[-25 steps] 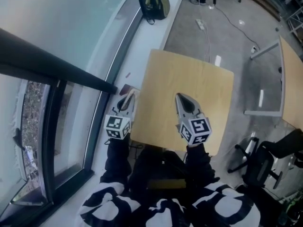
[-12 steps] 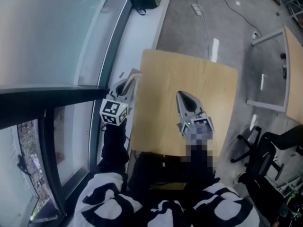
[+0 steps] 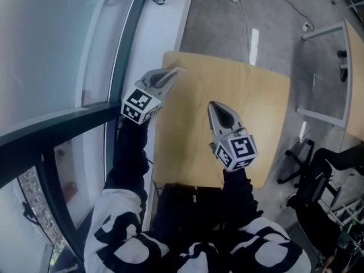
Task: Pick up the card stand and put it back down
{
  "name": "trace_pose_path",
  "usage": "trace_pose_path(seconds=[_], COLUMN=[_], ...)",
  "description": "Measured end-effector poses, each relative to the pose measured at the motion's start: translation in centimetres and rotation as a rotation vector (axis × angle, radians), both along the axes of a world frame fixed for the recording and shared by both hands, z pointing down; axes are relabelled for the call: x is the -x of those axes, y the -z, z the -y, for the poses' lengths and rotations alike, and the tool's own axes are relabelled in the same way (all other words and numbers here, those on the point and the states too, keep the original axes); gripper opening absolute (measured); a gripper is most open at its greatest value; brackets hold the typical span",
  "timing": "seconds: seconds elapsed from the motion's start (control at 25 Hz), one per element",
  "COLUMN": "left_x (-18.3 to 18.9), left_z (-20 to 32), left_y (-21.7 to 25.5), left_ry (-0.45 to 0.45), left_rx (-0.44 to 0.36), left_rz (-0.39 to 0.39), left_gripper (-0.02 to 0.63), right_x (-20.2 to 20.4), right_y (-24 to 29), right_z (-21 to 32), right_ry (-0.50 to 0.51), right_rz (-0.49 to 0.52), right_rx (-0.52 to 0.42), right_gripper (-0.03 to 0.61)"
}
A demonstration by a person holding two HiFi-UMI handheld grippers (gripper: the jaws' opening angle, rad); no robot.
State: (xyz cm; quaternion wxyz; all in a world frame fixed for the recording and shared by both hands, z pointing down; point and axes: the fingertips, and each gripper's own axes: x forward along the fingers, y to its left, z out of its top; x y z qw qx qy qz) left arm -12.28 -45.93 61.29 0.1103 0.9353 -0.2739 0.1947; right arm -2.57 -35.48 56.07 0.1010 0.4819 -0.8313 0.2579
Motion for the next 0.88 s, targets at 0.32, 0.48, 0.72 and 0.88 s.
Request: trace_pose_path(seconds=[0.32, 0.48, 0.72, 0.88], left_x=[-4.4, -6.1, -7.3, -7.3], left_z=[-0.8, -2.4, -3.4, -3.6], left_y=[-2.8, -3.4, -5.5, -5.9], left_ry=[-0.261, -0.336, -0.44, -0.438], left_rx=[0.057, 0.097, 0.119, 0.1], left_rz=[0.009, 0.022, 0.078, 0.118], left_gripper=[0.023, 0.023, 0.025, 0.026], right_x=[-0.3, -1.0, -1.2, -1.3], right_y=[-1.3, -1.2, -1.7, -1.4], right_z=[-0.3, -1.1, -1.3, -2.2], right_ry=[-0.004, -0.005, 0.004, 0.002], right_rz=[-0.007, -0.005, -0.003, -0.006], right_rx=[0.018, 0.02, 0.02, 0.024], right_gripper=[0.012, 0.012, 0.012, 0.012])
